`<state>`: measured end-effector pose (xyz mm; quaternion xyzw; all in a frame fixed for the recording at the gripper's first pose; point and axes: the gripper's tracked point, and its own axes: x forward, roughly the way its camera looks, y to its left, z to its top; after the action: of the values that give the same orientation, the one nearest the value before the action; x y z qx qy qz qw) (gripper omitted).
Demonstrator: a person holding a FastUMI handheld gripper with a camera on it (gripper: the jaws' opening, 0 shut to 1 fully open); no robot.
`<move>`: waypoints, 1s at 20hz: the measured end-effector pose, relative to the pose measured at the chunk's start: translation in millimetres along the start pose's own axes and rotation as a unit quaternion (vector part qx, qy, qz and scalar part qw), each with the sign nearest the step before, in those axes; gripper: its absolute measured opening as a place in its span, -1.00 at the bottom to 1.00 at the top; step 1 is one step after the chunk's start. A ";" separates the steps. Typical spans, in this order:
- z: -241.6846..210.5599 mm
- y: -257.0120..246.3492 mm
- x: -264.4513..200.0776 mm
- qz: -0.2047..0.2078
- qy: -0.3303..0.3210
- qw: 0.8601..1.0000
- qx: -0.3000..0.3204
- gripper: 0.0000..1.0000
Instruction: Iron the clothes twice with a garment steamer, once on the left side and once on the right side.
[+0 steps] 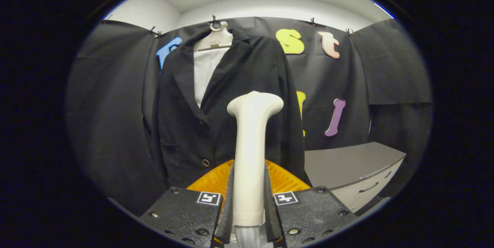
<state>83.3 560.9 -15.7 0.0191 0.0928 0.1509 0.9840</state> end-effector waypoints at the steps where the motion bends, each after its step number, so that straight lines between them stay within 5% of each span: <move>1: -10.2 0.6 -3.2 0.000 0.008 1.000 0.001 -0.27; 20: -172.0 24.4 -18.0 0.021 0.158 0.987 -0.004 -0.26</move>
<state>26.9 580.5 -179.9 -0.0071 0.2458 0.1732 0.9537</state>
